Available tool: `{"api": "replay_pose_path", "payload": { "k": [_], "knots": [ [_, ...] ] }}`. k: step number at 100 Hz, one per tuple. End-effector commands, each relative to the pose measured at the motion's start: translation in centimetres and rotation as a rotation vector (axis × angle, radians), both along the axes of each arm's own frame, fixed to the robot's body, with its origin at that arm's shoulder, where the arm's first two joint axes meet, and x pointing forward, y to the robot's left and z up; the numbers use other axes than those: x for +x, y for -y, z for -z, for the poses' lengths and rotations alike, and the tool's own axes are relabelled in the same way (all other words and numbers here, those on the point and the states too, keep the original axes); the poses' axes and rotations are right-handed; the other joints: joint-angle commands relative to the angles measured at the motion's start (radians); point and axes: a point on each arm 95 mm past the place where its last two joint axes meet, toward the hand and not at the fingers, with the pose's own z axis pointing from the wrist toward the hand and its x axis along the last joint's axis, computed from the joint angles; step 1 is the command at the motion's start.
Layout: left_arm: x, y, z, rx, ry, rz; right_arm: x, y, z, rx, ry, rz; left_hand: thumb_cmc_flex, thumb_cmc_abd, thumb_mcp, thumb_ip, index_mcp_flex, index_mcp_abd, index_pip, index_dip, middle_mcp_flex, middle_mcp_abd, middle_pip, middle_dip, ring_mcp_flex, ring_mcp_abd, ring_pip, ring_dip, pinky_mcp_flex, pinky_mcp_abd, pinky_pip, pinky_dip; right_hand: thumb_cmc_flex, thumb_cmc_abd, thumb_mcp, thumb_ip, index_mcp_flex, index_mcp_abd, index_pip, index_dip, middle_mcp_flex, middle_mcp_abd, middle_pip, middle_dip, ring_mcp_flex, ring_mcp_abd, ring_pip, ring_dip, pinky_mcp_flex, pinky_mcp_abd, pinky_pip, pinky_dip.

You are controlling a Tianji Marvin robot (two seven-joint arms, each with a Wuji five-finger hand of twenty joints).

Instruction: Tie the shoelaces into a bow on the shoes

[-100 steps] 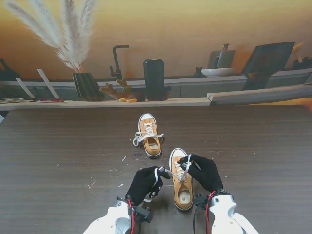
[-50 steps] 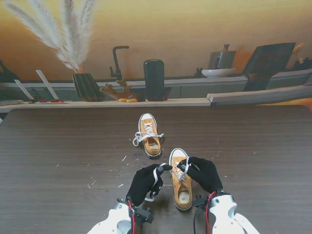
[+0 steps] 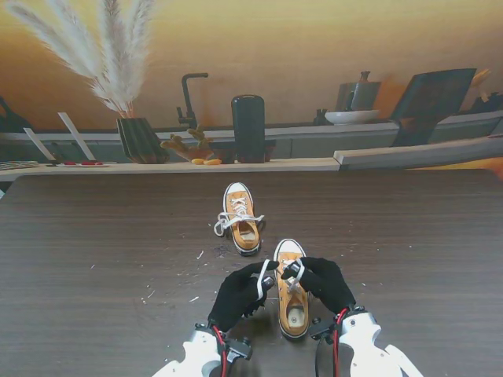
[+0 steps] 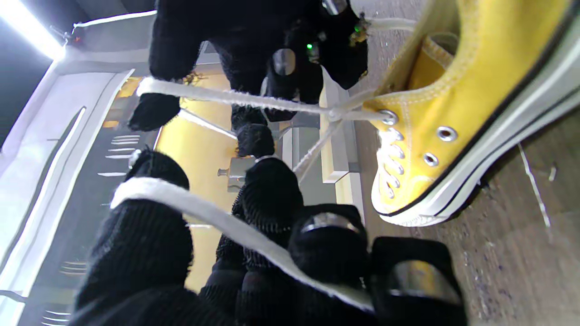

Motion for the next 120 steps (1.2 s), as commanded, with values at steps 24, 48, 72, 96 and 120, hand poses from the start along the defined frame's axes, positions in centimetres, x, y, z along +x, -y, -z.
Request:
{"api": "replay_pose_path", "payload": {
  "k": [24,48,72,96,120],
  "knots": [
    [0.1,1.0,0.4,0.065,0.099,-0.023,-0.1,-0.2,-0.9,-0.008,-0.024,-0.086,-0.001,-0.107,0.030,-0.006,-0.055,-0.195,-0.078,-0.052,-0.042,0.004,-0.028,0.012,0.025,-0.050,-0.041,-0.026,-0.001,0.012,0.110,-0.032,0.039,-0.085,-0.004,0.035,-0.017,0.020,-0.049,0.036,-0.045,0.121,0.022,0.003,-0.021,-0.073,-0.041,0.055,0.016,-0.002,0.193,-0.024],
    [0.2,1.3,0.4,0.126,0.163,-0.034,0.0,-0.5,-1.0,-0.038,-0.039,-0.126,0.007,-0.130,0.071,-0.002,-0.059,-0.198,-0.098,-0.062,-0.051,0.000,-0.035,0.010,0.023,-0.053,-0.052,-0.019,-0.009,0.009,0.102,-0.033,0.062,-0.118,0.008,0.051,-0.032,0.022,-0.061,0.037,-0.070,0.125,0.022,0.003,-0.024,-0.056,-0.061,0.055,0.013,0.008,0.173,-0.033],
    [0.1,1.3,0.4,0.202,0.226,-0.039,0.1,-0.9,-1.2,-0.071,-0.033,-0.161,-0.047,-0.191,0.266,-0.018,-0.061,-0.201,-0.109,-0.067,-0.057,-0.015,-0.039,0.009,0.021,-0.070,-0.070,0.003,-0.014,-0.004,0.093,-0.031,0.127,-0.153,0.019,0.076,-0.024,0.021,-0.055,0.042,-0.087,0.119,0.022,0.003,-0.026,-0.049,-0.075,0.055,0.012,0.013,0.158,-0.040],
    [0.0,1.2,0.5,0.285,0.296,-0.061,0.2,-1.3,-1.0,-0.068,-0.055,-0.181,-0.063,-0.214,0.334,-0.020,-0.062,-0.201,-0.109,-0.067,-0.061,-0.022,-0.042,0.008,0.021,-0.085,-0.074,0.005,-0.013,-0.022,0.089,-0.035,0.262,-0.169,-0.062,0.107,-0.007,0.021,-0.038,0.054,-0.112,0.118,0.023,0.002,-0.027,-0.041,-0.093,0.055,0.010,0.016,0.143,-0.046],
    [-0.1,1.2,0.6,0.341,0.340,-0.079,0.1,-1.7,-1.0,-0.018,-0.095,-0.186,-0.065,-0.213,0.343,-0.018,-0.059,-0.203,-0.107,-0.066,-0.060,-0.023,-0.042,0.008,0.023,-0.090,-0.075,0.006,-0.008,-0.027,0.086,-0.038,0.284,-0.441,0.482,-0.164,-0.076,-0.010,0.272,-0.215,-0.131,0.113,0.028,-0.001,-0.029,-0.034,-0.106,0.055,0.008,0.018,0.127,-0.052]
  ]
}}
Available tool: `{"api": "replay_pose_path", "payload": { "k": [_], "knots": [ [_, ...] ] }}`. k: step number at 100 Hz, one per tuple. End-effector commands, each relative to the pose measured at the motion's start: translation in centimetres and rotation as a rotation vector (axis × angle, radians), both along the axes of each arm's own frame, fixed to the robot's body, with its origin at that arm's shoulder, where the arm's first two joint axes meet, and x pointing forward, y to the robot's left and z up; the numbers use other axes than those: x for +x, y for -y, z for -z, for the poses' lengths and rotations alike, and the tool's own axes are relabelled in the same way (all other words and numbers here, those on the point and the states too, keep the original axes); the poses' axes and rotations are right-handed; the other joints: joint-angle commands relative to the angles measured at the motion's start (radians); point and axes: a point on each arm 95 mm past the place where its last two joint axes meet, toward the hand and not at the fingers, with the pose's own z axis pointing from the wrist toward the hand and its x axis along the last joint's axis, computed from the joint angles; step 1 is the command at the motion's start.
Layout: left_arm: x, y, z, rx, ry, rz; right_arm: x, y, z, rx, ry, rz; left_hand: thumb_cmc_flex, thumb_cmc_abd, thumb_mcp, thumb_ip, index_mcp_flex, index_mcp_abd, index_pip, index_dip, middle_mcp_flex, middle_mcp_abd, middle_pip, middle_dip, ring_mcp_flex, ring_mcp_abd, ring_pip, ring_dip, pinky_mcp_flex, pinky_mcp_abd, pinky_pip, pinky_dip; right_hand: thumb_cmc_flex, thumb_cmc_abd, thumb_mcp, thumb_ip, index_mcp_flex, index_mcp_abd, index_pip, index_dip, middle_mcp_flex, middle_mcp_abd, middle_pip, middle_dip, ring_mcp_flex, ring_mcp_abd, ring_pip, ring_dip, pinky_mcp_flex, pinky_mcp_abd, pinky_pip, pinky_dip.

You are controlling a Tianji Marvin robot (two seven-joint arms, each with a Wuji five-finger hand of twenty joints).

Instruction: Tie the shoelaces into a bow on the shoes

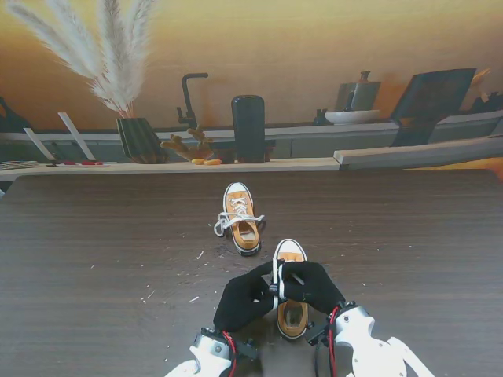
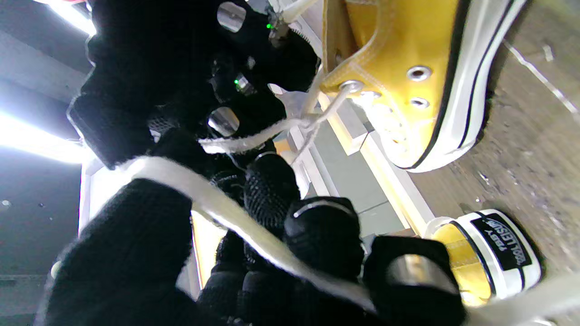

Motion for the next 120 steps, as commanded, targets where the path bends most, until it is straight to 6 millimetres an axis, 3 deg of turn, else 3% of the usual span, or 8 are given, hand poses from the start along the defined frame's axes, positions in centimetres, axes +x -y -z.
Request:
{"api": "replay_pose_path", "payload": {
  "k": [1,25,59,74,85,95,104,120],
  "knots": [
    [0.0,0.1,-0.1,0.002,0.001,0.006,-0.1,-0.3,-0.2,0.014,-0.019,-0.017,-0.031,-0.017,0.013,-0.018,-0.015,-0.177,0.002,-0.016,-0.007,-0.018,-0.006,0.008,0.024,-0.057,-0.004,0.006,0.012,-0.028,0.090,-0.013,0.003,-0.084,0.102,-0.051,-0.021,-0.028,0.056,-0.037,-0.019,0.069,0.039,0.000,-0.004,-0.057,-0.022,0.041,0.015,0.012,0.125,-0.005],
    [0.0,0.2,0.1,0.035,0.017,0.001,-0.2,-0.5,-0.4,0.062,-0.071,-0.019,-0.033,-0.018,0.018,-0.017,-0.013,-0.174,0.003,-0.015,-0.009,-0.021,-0.007,0.007,0.026,-0.062,-0.004,0.007,0.013,-0.029,0.090,-0.015,0.076,-0.143,0.170,-0.043,0.017,-0.018,0.098,-0.022,-0.036,0.072,0.040,0.000,-0.005,-0.044,-0.036,0.041,0.011,0.020,0.110,-0.010],
    [0.0,0.1,0.3,0.048,0.032,0.010,-0.4,-0.8,-0.4,0.089,-0.109,-0.005,-0.037,-0.015,0.022,-0.016,-0.007,-0.179,0.010,-0.012,-0.005,-0.021,-0.007,0.007,0.027,-0.063,-0.005,0.008,0.014,-0.031,0.091,-0.017,0.151,-0.148,0.199,-0.020,0.073,-0.008,0.152,0.047,-0.050,0.077,0.047,-0.003,-0.007,-0.015,-0.058,0.041,0.007,0.042,0.081,-0.015],
    [0.0,0.1,0.4,0.047,0.032,0.011,-0.4,-0.8,-0.5,0.096,-0.119,-0.009,-0.039,-0.013,0.021,-0.016,-0.007,-0.179,0.012,-0.011,-0.008,-0.021,-0.009,0.006,0.020,-0.058,-0.008,0.008,0.007,-0.030,0.088,-0.018,0.162,-0.057,0.188,0.010,0.047,0.035,0.138,0.200,-0.128,0.074,0.068,0.049,-0.041,0.028,-0.118,0.041,-0.045,0.063,0.019,-0.015],
    [-0.1,0.0,0.5,0.046,0.033,0.014,-0.7,-0.7,-0.9,0.089,-0.117,-0.023,-0.040,-0.012,0.023,-0.016,-0.012,-0.179,0.010,-0.012,-0.015,-0.021,-0.014,0.005,0.005,-0.050,-0.015,0.009,-0.014,-0.023,0.080,-0.018,0.140,0.035,0.209,0.032,-0.026,0.085,0.115,0.376,-0.278,0.062,0.083,0.119,-0.222,-0.037,-0.131,0.041,-0.199,0.020,-0.017,0.041],
    [-0.2,-0.1,0.6,0.036,0.028,0.034,-1.1,-0.7,-1.3,0.100,-0.126,-0.049,-0.037,-0.018,0.026,-0.017,-0.024,-0.174,0.003,-0.014,-0.029,-0.022,-0.024,0.003,-0.013,-0.047,-0.023,0.012,-0.036,-0.022,0.070,-0.015,0.157,0.098,0.192,0.029,-0.093,0.142,0.111,0.504,-0.416,0.072,0.100,0.110,-0.371,-0.056,-0.153,0.041,-0.373,0.022,-0.083,0.117],
    [-0.3,-0.3,0.6,0.043,0.035,0.033,-1.3,-0.6,-1.5,0.096,-0.117,-0.052,-0.037,-0.021,0.028,-0.018,-0.027,-0.171,0.001,-0.015,-0.032,-0.026,-0.028,0.002,-0.016,-0.052,-0.025,0.014,-0.039,-0.022,0.067,-0.011,0.161,0.120,0.182,0.031,-0.119,0.168,0.133,0.537,-0.470,0.073,0.103,0.076,-0.428,-0.038,-0.192,0.041,-0.457,0.029,-0.138,0.139],
    [-0.4,-0.5,0.6,0.049,0.035,0.038,-1.4,-0.7,-1.7,0.102,-0.110,-0.033,-0.041,-0.021,0.031,-0.020,-0.036,-0.168,-0.006,-0.018,-0.047,-0.026,-0.038,0.001,-0.033,-0.047,-0.032,0.018,-0.059,-0.023,0.056,-0.004,0.147,0.072,0.229,0.034,-0.108,0.187,0.174,0.504,-0.478,0.080,0.097,0.035,-0.394,0.101,-0.351,0.041,-0.493,0.059,-0.205,0.153]
  ]
}}
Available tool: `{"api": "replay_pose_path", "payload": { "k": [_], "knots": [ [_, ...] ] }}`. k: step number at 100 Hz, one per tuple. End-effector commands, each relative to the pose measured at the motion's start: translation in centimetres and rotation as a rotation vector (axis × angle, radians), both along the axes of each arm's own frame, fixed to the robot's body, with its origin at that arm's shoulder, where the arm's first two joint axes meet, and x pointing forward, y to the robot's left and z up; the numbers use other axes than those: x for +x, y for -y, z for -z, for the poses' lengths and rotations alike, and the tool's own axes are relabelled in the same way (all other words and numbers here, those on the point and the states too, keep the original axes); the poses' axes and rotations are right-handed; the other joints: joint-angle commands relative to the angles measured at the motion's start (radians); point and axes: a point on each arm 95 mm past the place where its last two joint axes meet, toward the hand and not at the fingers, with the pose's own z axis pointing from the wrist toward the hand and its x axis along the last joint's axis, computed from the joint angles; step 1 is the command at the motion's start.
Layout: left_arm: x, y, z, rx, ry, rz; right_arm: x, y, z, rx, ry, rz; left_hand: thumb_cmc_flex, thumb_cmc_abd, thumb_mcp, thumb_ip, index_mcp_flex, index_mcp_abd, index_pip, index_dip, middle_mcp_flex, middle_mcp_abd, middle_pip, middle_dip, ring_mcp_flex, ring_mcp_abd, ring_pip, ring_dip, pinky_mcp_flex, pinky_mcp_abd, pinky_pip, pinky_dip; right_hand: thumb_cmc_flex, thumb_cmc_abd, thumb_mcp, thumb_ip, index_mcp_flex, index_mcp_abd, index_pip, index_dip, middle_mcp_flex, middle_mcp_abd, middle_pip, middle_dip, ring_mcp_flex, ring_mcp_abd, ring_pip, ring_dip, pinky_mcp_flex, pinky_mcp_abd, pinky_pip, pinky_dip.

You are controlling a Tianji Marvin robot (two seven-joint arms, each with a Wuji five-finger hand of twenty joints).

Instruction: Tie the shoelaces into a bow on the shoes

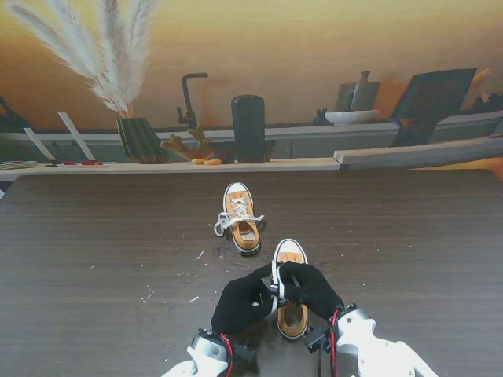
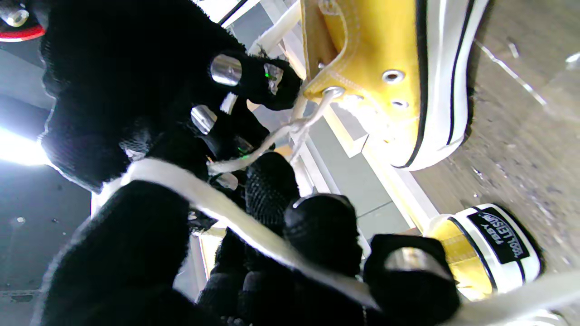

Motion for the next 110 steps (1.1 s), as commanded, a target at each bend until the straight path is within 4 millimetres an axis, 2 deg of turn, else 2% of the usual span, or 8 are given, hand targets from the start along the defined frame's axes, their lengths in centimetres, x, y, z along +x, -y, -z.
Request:
{"api": "replay_pose_path", "payload": {
  "k": [1,16,24,49,51,69,88,110],
  "knots": [
    [-0.26,0.05,-0.03,0.008,-0.001,0.020,-0.11,-0.24,-0.33,0.000,0.011,0.000,-0.026,-0.030,0.023,-0.020,-0.017,-0.168,0.013,-0.004,-0.020,-0.023,-0.015,0.001,-0.007,-0.039,-0.009,0.019,-0.008,-0.023,0.063,0.000,0.019,-0.034,0.061,0.042,-0.003,0.000,0.055,0.001,-0.016,0.009,0.060,-0.015,0.003,0.019,-0.090,0.031,-0.009,0.012,-0.014,0.021],
    [-0.38,-0.13,-0.06,0.013,0.001,0.029,-0.05,-0.29,-0.27,-0.017,0.026,0.029,-0.026,-0.027,0.028,-0.022,-0.034,-0.173,0.009,-0.006,-0.054,-0.016,-0.039,0.000,-0.055,-0.018,-0.037,0.035,-0.070,-0.006,0.021,0.035,0.024,-0.038,0.071,0.039,-0.004,0.000,0.063,-0.009,-0.025,0.013,0.038,-0.047,0.019,0.080,-0.175,0.031,-0.012,0.024,-0.051,0.010],
    [-0.48,-0.24,-0.11,0.012,0.004,0.032,-0.05,-0.28,-0.24,-0.028,0.035,0.044,-0.025,-0.023,0.029,-0.021,-0.046,-0.181,0.015,-0.002,-0.078,-0.013,-0.068,-0.008,-0.090,0.000,-0.066,0.040,-0.117,0.014,-0.016,0.055,0.027,-0.028,0.064,0.035,-0.012,0.001,0.064,-0.008,-0.035,0.013,0.035,-0.055,0.013,0.089,-0.198,0.031,-0.024,0.030,-0.073,0.001],
    [-0.48,-0.48,-0.01,0.003,-0.024,0.045,-0.13,-0.09,0.05,-0.049,0.045,0.060,-0.014,-0.008,0.033,-0.019,-0.079,-0.181,0.008,-0.005,-0.109,-0.007,-0.088,0.001,-0.127,0.015,-0.079,0.051,-0.166,0.024,-0.039,0.082,0.028,-0.048,0.078,0.039,-0.002,0.017,0.073,-0.016,-0.049,0.022,0.019,-0.081,0.019,0.138,-0.272,0.031,-0.047,0.037,-0.103,-0.007],
    [-0.47,-0.49,-0.01,0.003,-0.025,0.045,-0.14,-0.06,0.06,-0.051,0.044,0.059,-0.010,-0.006,0.028,-0.017,-0.080,-0.182,0.009,-0.005,-0.107,-0.006,-0.102,0.033,-0.127,0.016,-0.081,0.060,-0.166,0.025,-0.047,0.105,0.025,-0.051,0.081,0.041,0.000,0.016,0.073,-0.018,-0.048,0.023,0.018,-0.083,0.022,0.141,-0.278,0.031,-0.047,0.038,-0.105,-0.008],
    [-0.47,-0.51,0.04,0.003,-0.025,0.043,-0.14,0.16,0.13,-0.074,0.051,0.057,-0.004,-0.007,0.030,-0.016,-0.085,-0.171,0.004,-0.008,-0.102,-0.008,-0.106,0.048,-0.127,0.017,-0.082,0.063,-0.167,0.026,-0.051,0.117,0.019,-0.068,0.095,0.046,0.012,0.015,0.072,-0.027,-0.034,0.026,0.008,-0.094,0.041,0.156,-0.298,0.031,-0.039,0.044,-0.110,-0.011],
    [-0.51,-0.37,0.19,-0.005,-0.021,0.020,-0.17,0.25,0.19,-0.098,0.052,0.045,-0.017,0.012,0.037,-0.014,-0.106,-0.129,-0.055,-0.040,-0.108,-0.003,-0.107,0.041,-0.129,0.026,-0.084,0.063,-0.172,0.033,-0.056,0.124,0.018,-0.071,0.099,0.045,0.017,0.016,0.070,-0.030,-0.027,0.028,0.005,-0.097,0.050,0.161,-0.306,0.031,-0.036,0.045,-0.111,-0.014],
    [-0.44,-0.14,0.26,-0.021,-0.017,0.015,-0.20,0.24,0.25,-0.099,0.023,0.010,-0.040,0.045,0.042,-0.009,-0.132,-0.124,-0.120,-0.077,-0.135,0.005,-0.110,0.006,-0.146,0.036,-0.087,0.066,-0.193,0.040,-0.066,0.138,0.020,-0.071,0.096,0.048,0.022,0.021,0.065,-0.030,-0.017,0.037,0.002,-0.101,0.061,0.172,-0.313,0.031,-0.035,0.047,-0.111,-0.016]
  ]
}}
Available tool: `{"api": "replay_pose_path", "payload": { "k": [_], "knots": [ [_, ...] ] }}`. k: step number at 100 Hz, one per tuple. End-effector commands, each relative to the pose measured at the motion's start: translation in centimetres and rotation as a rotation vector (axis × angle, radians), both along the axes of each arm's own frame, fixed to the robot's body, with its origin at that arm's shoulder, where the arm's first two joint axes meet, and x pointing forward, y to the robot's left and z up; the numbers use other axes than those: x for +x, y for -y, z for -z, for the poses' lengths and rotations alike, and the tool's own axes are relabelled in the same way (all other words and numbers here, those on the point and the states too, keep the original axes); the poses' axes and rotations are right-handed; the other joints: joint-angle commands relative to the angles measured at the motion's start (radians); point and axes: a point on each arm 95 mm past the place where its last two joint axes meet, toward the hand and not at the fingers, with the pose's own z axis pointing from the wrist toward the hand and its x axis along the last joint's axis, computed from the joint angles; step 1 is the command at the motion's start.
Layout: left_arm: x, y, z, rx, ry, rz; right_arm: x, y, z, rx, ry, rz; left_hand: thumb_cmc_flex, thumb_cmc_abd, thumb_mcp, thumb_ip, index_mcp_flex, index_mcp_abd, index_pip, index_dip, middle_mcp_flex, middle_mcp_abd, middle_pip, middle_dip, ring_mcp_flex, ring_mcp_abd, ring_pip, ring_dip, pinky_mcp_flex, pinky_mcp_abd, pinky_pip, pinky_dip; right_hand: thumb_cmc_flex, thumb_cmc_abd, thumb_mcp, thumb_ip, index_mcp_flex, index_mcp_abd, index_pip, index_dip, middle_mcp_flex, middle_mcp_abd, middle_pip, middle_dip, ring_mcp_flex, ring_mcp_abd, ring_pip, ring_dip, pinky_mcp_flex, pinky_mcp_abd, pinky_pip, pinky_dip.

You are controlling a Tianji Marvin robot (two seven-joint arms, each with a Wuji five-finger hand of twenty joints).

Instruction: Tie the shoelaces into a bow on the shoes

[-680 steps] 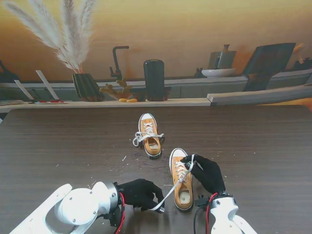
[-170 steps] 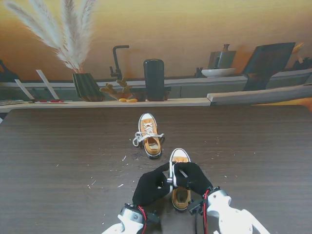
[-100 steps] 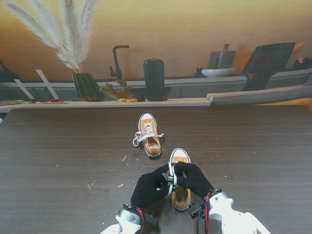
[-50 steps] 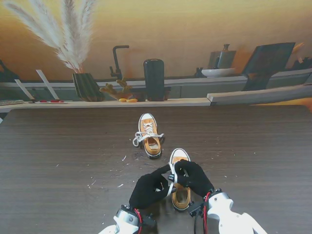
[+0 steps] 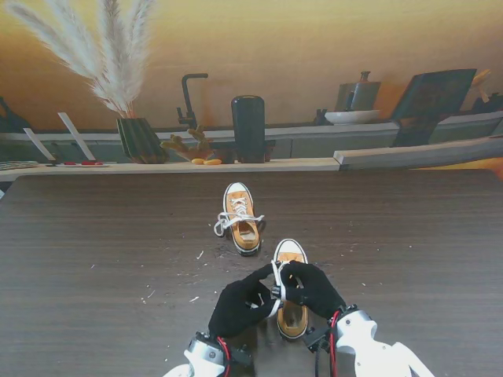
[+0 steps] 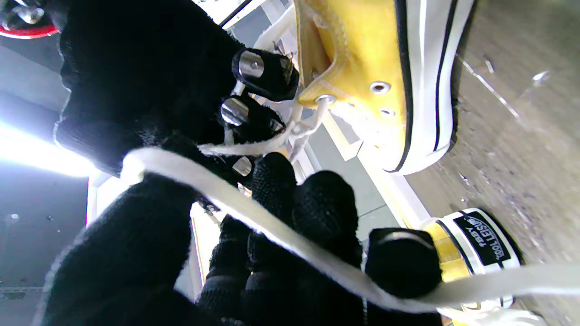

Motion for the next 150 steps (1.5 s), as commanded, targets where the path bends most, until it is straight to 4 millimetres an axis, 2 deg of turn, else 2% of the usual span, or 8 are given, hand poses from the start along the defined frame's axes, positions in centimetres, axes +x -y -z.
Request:
{"api": "replay_pose_path", "payload": {
  "k": [1,31,55,75,93,115,136,150],
  "knots": [
    [0.0,0.3,-0.2,-0.010,0.003,0.009,-0.1,0.0,0.1,-0.001,-0.017,-0.014,-0.039,0.025,0.017,-0.009,-0.054,-0.077,-0.064,-0.044,-0.023,0.003,-0.009,-0.023,-0.013,-0.003,-0.008,0.037,-0.010,0.038,0.006,0.029,0.023,-0.024,0.046,0.048,0.021,-0.001,0.034,-0.015,0.011,0.011,-0.011,-0.007,0.038,0.015,-0.018,0.031,0.002,0.009,-0.003,-0.003],
    [0.0,0.4,0.1,-0.038,0.007,0.024,-0.1,0.0,0.1,-0.002,-0.054,-0.050,-0.044,0.051,0.025,-0.010,-0.075,-0.141,-0.067,-0.046,-0.047,0.014,-0.013,-0.040,-0.035,0.005,-0.015,0.040,-0.037,0.043,-0.005,0.040,0.021,-0.016,0.038,0.049,0.024,-0.009,0.024,-0.013,0.019,0.013,-0.017,-0.007,0.046,0.017,-0.023,0.031,0.005,0.012,-0.001,-0.004],
    [0.0,0.5,0.2,-0.062,0.024,0.067,0.0,0.1,0.3,-0.020,-0.072,-0.090,-0.027,0.037,0.057,-0.030,-0.063,-0.197,0.055,0.020,-0.038,0.014,-0.016,0.008,-0.038,0.000,-0.015,0.044,-0.041,0.036,-0.013,0.057,0.021,-0.013,0.029,0.055,0.027,-0.017,0.017,-0.010,0.023,0.009,-0.020,-0.006,0.042,0.008,-0.009,0.031,0.003,0.005,0.003,-0.004],
    [0.0,0.4,0.1,-0.051,0.022,0.069,-0.1,0.2,0.4,-0.028,-0.082,-0.107,0.025,0.026,0.035,-0.043,0.015,-0.175,0.381,0.197,-0.014,-0.002,-0.035,0.061,-0.032,0.005,-0.016,0.043,-0.041,0.052,-0.018,0.066,0.022,-0.010,0.024,0.057,0.027,-0.026,0.010,-0.009,0.024,0.009,-0.022,-0.004,0.041,0.008,-0.008,0.031,0.004,0.002,0.004,-0.004],
    [0.0,0.3,0.1,-0.025,0.028,0.057,-0.1,0.4,0.4,-0.036,-0.076,-0.109,0.086,0.011,-0.050,-0.040,-0.030,-0.219,0.682,0.450,-0.013,-0.011,-0.029,0.068,-0.032,-0.002,-0.017,0.042,-0.041,0.051,-0.019,0.066,0.022,-0.004,0.015,0.055,0.029,-0.037,0.002,-0.011,0.024,0.009,-0.024,-0.005,0.037,0.008,-0.010,0.031,0.002,0.001,0.004,-0.005],
    [0.0,0.1,0.0,-0.017,0.020,0.039,-0.2,0.6,0.3,-0.057,-0.062,-0.121,0.125,0.022,-0.123,-0.023,-0.059,-0.234,0.914,0.642,-0.014,-0.013,-0.021,0.069,-0.031,0.000,-0.017,0.042,-0.041,0.051,-0.019,0.067,0.022,0.001,0.005,0.056,0.030,-0.055,-0.006,-0.008,0.020,0.003,-0.041,-0.010,0.024,0.003,-0.019,0.031,-0.013,-0.005,-0.008,-0.009],
    [0.0,-0.2,-0.1,0.004,0.023,0.027,-0.2,0.7,0.3,-0.061,-0.056,-0.124,0.133,0.034,-0.127,-0.020,-0.067,-0.233,0.930,0.664,-0.019,-0.017,-0.021,0.068,-0.035,0.001,-0.020,0.041,-0.045,0.051,-0.021,0.066,0.025,0.003,0.000,0.056,0.031,-0.058,-0.011,-0.006,0.020,0.003,-0.045,-0.008,0.021,0.002,-0.021,0.031,-0.018,-0.006,-0.012,-0.010],
    [0.0,-0.7,-0.2,0.027,0.029,0.024,-0.3,0.8,0.4,-0.069,-0.058,-0.134,0.148,0.052,-0.108,0.011,-0.086,-0.244,0.835,0.595,-0.040,-0.009,-0.061,0.080,-0.063,0.007,-0.035,0.044,-0.077,0.049,-0.037,0.070,0.030,0.011,-0.005,0.054,0.030,-0.052,-0.013,-0.004,0.015,0.004,-0.051,-0.009,0.012,0.001,-0.025,0.031,-0.023,-0.009,-0.015,-0.011]
  ]
}}
